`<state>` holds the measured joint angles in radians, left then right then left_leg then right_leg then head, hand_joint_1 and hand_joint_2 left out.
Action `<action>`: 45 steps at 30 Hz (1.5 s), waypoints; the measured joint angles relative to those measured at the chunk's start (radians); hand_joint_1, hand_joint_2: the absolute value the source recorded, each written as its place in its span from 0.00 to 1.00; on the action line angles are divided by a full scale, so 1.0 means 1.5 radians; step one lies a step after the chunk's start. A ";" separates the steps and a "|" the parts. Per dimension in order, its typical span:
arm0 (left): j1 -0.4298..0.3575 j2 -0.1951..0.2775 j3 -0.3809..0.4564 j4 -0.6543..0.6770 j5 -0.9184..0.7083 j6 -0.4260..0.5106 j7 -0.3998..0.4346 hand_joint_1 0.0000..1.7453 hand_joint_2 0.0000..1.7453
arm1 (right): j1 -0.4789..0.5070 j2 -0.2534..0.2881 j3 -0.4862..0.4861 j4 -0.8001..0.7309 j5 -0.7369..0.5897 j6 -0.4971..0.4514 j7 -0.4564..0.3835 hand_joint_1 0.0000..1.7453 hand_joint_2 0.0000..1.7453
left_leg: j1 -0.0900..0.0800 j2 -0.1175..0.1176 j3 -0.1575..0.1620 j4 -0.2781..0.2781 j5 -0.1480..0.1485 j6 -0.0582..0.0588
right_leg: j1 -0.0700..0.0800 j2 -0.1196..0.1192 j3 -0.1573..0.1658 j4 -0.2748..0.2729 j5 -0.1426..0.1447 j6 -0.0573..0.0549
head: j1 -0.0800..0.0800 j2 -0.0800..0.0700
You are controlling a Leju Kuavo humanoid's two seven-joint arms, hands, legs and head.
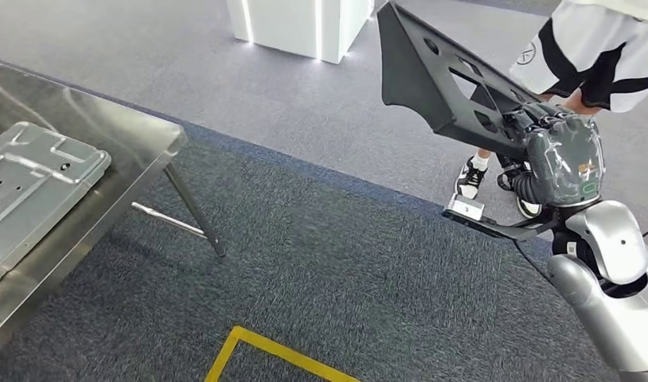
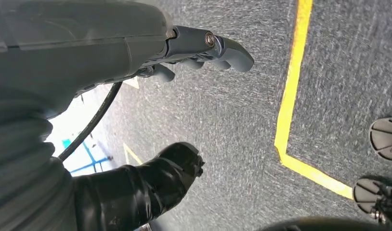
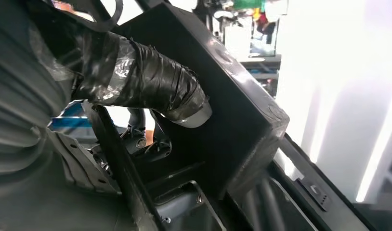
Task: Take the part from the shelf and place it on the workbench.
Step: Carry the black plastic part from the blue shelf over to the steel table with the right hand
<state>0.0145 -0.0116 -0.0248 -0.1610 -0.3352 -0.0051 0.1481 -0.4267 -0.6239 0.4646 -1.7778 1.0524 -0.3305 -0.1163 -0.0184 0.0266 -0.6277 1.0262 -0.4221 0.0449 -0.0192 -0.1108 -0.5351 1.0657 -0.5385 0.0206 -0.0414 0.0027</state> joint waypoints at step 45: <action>-0.004 0.028 0.012 0.000 0.015 -0.027 0.014 0.00 1.00 | -0.257 0.100 0.321 0.209 0.299 0.102 0.105 1.00 1.00 | 0.015 -0.113 -0.015 0.014 0.002 -0.024 | -0.008 0.107 -0.045 -0.006 0.044 -0.006 | -0.001 0.000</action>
<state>0.0089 0.0297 -0.0062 -0.1610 -0.3132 -0.0452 0.1685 -0.8122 -0.4744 0.9456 -1.4636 1.5015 -0.1774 0.0411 0.0047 -0.1434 -0.6506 1.0473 -0.4186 0.0083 -0.0311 0.0504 -0.6031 1.0574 -0.4723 0.0112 -0.0433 0.0027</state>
